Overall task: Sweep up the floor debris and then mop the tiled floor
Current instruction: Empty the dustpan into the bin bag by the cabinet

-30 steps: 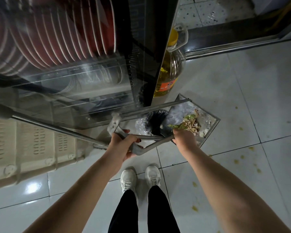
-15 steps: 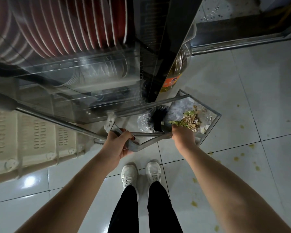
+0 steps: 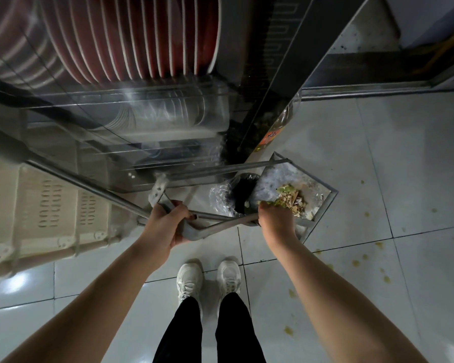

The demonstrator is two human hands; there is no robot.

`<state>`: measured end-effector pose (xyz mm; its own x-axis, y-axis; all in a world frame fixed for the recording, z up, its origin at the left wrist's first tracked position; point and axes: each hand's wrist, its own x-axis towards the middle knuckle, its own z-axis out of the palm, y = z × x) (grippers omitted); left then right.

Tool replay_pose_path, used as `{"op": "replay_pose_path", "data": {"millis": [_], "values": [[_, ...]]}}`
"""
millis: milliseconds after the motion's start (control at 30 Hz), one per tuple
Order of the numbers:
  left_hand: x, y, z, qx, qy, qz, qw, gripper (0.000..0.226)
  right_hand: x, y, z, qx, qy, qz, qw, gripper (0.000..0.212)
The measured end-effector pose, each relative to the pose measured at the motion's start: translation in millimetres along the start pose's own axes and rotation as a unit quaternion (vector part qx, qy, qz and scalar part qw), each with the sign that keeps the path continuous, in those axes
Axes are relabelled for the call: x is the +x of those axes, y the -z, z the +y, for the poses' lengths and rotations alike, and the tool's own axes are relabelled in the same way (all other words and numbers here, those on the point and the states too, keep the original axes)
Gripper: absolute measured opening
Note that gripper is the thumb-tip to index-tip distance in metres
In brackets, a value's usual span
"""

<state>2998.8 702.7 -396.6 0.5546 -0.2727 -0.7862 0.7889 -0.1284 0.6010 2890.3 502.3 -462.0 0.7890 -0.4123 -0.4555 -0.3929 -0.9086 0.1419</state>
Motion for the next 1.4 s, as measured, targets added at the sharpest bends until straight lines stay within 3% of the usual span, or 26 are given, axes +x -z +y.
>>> {"op": "replay_pose_path", "data": {"millis": [33, 133, 333, 467, 567, 667, 933, 1100, 1267, 1400], "values": [[0, 3, 1, -0.017, -0.008, 0.006, 1.000, 0.013, 0, 4, -4, -0.006, 0.008, 0.027, 1.000, 0.013], [1, 17, -1, -0.026, 0.009, 0.030, 0.999, 0.014, -1, 10, -17, -0.004, 0.039, 0.089, 0.995, 0.034], [9, 37, -14, 0.026, 0.122, 0.050, 0.991, 0.009, 4, -4, -36, 0.005, 0.027, 0.061, 0.998, 0.034], [13, 42, -14, -0.005, 0.125, 0.060, 0.990, 0.014, 7, -8, -40, -0.016, 0.042, 0.056, 0.997, 0.036], [12, 44, -14, 0.005, 0.119, 0.043, 0.992, 0.013, 6, -11, -40, -0.041, 0.037, 0.013, 0.998, 0.025], [12, 41, -13, 0.006, 0.107, 0.040, 0.993, 0.013, 4, -8, -40, -0.068, 0.019, 0.070, 0.995, 0.029], [17, 40, -9, -0.062, 0.099, 0.053, 0.992, 0.019, 6, 3, -38, -0.097, 0.017, 0.077, 0.992, 0.027], [17, 50, -21, -0.045, 0.160, 0.062, 0.984, 0.016, 8, -10, -46, -0.109, 0.078, -0.017, 0.991, 0.018], [21, 55, -13, -0.052, 0.137, 0.053, 0.988, 0.018, 0, -3, -48, -0.131, 0.036, 0.037, 0.990, 0.026], [22, 67, -15, -0.081, 0.148, 0.055, 0.984, 0.018, 2, 0, -53, -0.130, 0.034, 0.069, 0.988, 0.020]]}}
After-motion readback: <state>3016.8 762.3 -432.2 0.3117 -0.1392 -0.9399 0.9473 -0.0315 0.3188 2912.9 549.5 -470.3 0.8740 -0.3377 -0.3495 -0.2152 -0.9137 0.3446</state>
